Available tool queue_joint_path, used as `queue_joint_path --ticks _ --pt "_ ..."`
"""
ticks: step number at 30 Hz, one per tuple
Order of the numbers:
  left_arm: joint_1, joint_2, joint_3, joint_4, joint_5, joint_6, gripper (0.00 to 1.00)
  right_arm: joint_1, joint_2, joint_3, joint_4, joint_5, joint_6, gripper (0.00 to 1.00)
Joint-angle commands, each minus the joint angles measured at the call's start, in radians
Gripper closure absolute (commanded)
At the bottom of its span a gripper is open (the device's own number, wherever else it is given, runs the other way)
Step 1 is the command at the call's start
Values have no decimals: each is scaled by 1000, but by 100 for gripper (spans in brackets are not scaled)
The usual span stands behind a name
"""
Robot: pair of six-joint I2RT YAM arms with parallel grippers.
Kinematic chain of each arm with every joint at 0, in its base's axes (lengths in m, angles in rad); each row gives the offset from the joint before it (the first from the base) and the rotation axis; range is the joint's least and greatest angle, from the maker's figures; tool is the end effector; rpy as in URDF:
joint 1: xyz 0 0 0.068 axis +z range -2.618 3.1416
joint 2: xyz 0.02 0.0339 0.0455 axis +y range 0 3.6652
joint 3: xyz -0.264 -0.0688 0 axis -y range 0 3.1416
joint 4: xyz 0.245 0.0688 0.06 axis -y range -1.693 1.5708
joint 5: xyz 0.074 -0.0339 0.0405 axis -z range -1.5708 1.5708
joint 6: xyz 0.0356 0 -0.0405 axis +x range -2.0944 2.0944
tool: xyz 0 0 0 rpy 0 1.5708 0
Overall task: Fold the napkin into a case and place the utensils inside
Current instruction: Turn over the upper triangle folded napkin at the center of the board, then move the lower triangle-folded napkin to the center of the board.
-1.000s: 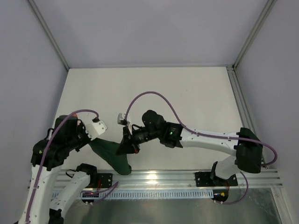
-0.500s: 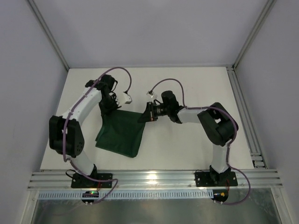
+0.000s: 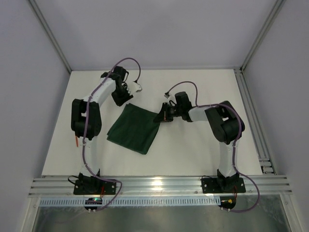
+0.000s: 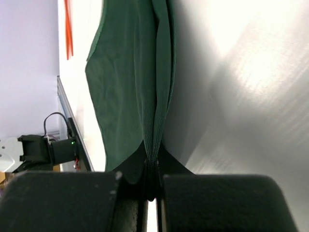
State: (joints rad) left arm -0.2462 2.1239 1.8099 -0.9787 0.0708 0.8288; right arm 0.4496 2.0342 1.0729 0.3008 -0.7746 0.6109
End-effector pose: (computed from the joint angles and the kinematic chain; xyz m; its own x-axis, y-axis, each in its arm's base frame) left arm 0.4264 -0.1098 0.2142 -0.4371 0.8680 -0.2357 0.8644 0.4778 0.1564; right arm 0.3548 0.1989 0.1221 -0.9161 0.0131 -0.4007 -0.3450 0.4836 0.8045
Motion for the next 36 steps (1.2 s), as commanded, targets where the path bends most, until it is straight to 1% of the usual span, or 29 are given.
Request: queue_joint_path --ticks 1,2,3,4,7,9,10,11,12,13,14,16,18,20,21,24,26,27,30,33,34,36 --pt "2 -7 34 109 -11 -75 61 -2 -5 15 -32 64 -13 96" --pt "1 -13 34 123 -6 -107 59 -5 -3 18 -37 70 -13 96" --pt "4 -19 32 138 0 -123 55 -11 -2 22 -45 84 -13 96" --pt "5 -39 34 138 9 -140 53 -14 4 36 -72 96 -13 96" --pt "12 -93 22 103 49 -195 51 -23 -3 41 -111 144 -22 94" --pt "12 -133 -36 81 73 -215 51 -23 -17 33 -138 184 -36 91" --pt "13 -177 -70 78 83 -220 51 -25 -25 30 -144 192 -42 91" --pt "13 -200 -143 77 90 -224 51 -23 -41 27 -155 202 -57 90" --pt "13 -220 -179 75 107 -229 51 -25 -51 21 -167 219 -66 89" --pt "13 -241 -214 71 113 -235 52 -23 -60 21 -187 248 -75 87" --pt "13 -278 -278 71 119 -237 52 -23 -72 22 -204 265 -101 82" --pt "15 -314 -339 77 121 -238 52 -25 -77 24 -233 288 -117 81" --pt "15 -355 -407 101 118 -241 51 -25 -75 27 -241 287 -123 76" --pt "15 -367 -432 98 113 -243 51 -25 -75 29 -259 299 -125 66" --pt "15 -372 -452 97 109 -244 51 -25 -84 22 -265 305 -126 58" --pt "15 -381 -481 101 74 -253 51 -28 -114 -5 -285 380 -134 48" --pt "19 -392 -509 107 73 -269 52 -31 -166 -13 -311 440 -161 45" --pt "25 -403 -517 109 80 -273 52 -29 -184 -19 -353 504 -175 45" --pt "48 -421 -544 109 95 -292 51 -29 -268 -19 -428 613 -238 43" --pt "73 -429 -572 112 112 -303 51 -20 -365 -53 -454 669 -292 44" --pt "90 -427 -578 115 122 -304 51 4 -390 -66 -451 669 -307 45" --pt "107 -424 -593 117 141 -306 51 46 -456 -117 -421 652 -353 58"
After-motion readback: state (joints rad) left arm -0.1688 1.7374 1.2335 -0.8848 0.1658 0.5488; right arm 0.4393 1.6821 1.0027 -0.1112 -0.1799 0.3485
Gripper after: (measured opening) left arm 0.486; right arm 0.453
